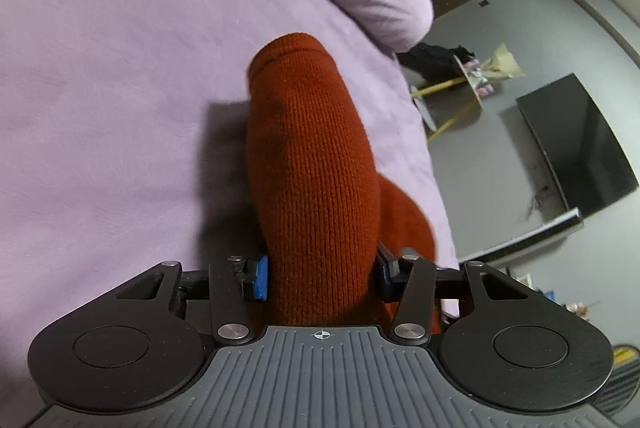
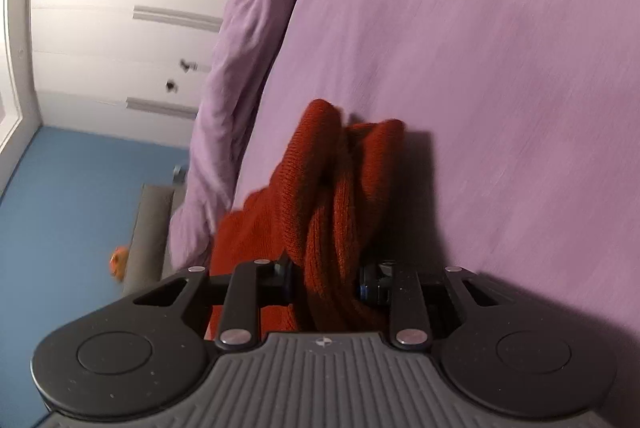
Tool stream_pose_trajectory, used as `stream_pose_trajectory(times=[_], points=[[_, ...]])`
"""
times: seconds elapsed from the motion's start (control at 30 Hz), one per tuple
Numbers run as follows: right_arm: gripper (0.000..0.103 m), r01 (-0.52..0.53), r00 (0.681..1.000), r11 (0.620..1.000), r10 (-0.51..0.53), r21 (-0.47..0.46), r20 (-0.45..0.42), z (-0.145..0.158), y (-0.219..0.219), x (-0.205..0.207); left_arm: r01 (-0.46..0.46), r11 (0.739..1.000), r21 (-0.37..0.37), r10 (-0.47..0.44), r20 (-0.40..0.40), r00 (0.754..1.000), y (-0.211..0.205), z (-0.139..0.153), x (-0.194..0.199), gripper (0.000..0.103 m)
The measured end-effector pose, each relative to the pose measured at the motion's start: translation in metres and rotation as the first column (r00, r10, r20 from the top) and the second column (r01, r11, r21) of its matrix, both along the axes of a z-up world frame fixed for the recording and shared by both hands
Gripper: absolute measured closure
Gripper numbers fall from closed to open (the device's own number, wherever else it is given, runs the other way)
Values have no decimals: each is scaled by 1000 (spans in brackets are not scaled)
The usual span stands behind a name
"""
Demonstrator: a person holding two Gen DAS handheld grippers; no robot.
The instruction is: Fold small clothes
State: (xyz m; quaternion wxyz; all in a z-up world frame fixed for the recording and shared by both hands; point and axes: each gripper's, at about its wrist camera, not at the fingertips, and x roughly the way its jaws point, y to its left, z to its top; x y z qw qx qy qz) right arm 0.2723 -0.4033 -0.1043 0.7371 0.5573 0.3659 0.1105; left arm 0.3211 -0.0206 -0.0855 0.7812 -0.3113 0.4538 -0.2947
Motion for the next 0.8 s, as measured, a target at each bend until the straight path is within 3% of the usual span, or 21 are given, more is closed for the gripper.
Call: stream_pose_trajectory(times=[0.1, 0.23, 0.27, 0.37, 0.43, 0.47, 0.5, 0.6, 0.67, 0.7, 0.77, 0.8], points=[[77, -84, 995, 996, 84, 12, -47, 4, 33, -11, 12, 994, 104, -13, 3, 1000, 30, 11, -33, 49], [76, -139, 989, 990, 139, 9, -49, 7, 71, -42, -7, 980, 198, 19, -60, 998, 67, 5, -66, 44], [71, -135, 990, 991, 134, -17, -52, 10, 74, -49, -20, 972, 233, 37, -65, 997, 71, 2, -69, 43], [58, -101, 992, 963, 78, -251, -101, 35, 83, -53, -98, 960, 261, 107, -20, 994, 77, 11, -71, 39], [58, -36, 995, 885, -11, -464, -100, 61, 89, -53, -195, 935, 298, 188, 51, 981, 72, 26, -72, 39], [58, -17, 997, 851, -23, -524, -69, 71, 93, -52, -235, 918, 318, 214, 100, 972, 66, 33, -71, 36], [58, -19, 1000, 823, 7, -567, -24, 84, 104, -48, -278, 900, 335, 243, 142, 960, 59, 39, -69, 33], [59, -128, 978, 799, 201, -588, 59, 102, 144, -26, -373, 852, 367, 323, 193, 927, 40, 39, -57, 32], [67, -187, 947, 717, 314, -672, 72, 100, 177, -8, -425, 803, 418, 362, 225, 905, 22, 33, -41, 32], [71, -198, 935, 655, 351, -730, 61, 94, 193, 3, -432, 780, 452, 349, 259, 901, 12, 28, -34, 32], [75, -201, 926, 590, 374, -782, 44, 80, 205, 16, -435, 709, 554, 314, 304, 899, -10, 15, -19, 32], [80, -197, 929, 573, 368, -796, 35, 73, 206, 22, -423, 691, 587, 297, 303, 906, -16, 8, -12, 29]])
